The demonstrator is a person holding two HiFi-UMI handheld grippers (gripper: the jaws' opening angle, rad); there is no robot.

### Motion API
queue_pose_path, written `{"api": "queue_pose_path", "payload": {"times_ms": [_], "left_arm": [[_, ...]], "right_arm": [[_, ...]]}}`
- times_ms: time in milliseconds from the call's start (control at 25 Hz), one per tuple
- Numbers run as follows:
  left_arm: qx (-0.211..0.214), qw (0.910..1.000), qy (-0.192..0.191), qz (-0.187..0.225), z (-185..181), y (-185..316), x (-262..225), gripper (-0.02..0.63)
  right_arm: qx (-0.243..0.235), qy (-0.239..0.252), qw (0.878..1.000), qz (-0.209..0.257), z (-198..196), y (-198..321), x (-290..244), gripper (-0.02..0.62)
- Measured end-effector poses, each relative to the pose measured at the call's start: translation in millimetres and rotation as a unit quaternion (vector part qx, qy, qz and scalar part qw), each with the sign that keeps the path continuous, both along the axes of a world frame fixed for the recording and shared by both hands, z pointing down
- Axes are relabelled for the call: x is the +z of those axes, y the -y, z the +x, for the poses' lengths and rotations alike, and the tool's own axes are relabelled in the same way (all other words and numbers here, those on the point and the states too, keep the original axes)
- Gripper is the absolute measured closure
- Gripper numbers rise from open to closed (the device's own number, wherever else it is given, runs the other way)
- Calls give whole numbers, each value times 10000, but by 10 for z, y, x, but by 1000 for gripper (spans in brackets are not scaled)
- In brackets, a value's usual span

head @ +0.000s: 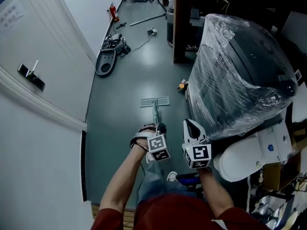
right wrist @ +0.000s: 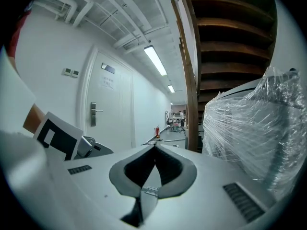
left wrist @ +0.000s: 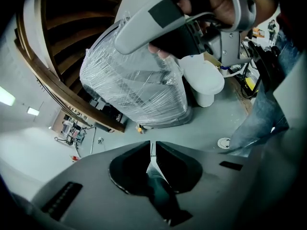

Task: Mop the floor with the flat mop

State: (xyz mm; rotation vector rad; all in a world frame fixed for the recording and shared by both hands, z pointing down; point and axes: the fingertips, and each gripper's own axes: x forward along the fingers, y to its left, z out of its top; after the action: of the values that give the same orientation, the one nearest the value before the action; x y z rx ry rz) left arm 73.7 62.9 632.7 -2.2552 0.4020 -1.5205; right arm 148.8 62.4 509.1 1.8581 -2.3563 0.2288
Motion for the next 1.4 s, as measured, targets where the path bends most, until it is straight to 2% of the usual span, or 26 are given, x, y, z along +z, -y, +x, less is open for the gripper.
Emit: {"api": "queue_pose_path", "payload": {"times_ms": [320, 800, 1160, 1400], "left_arm": [[58, 10000, -25, -3, -42, 769, 16, 575], [91, 9996, -277, -67, -329, 1928, -66, 575], [271, 9991, -303, -72, -584, 2681, -182, 576], [339, 9990, -293, -72, -557, 3127, -219, 577]], "right_arm": [[57, -119, 9999, -57, -83, 684, 25, 578], [128, -189, 9995, -202, -538, 1801, 26, 578], [383, -246, 9990, -54, -785, 2527, -101, 578], [429, -204, 9989, 38, -762, 3006, -204, 578]]}}
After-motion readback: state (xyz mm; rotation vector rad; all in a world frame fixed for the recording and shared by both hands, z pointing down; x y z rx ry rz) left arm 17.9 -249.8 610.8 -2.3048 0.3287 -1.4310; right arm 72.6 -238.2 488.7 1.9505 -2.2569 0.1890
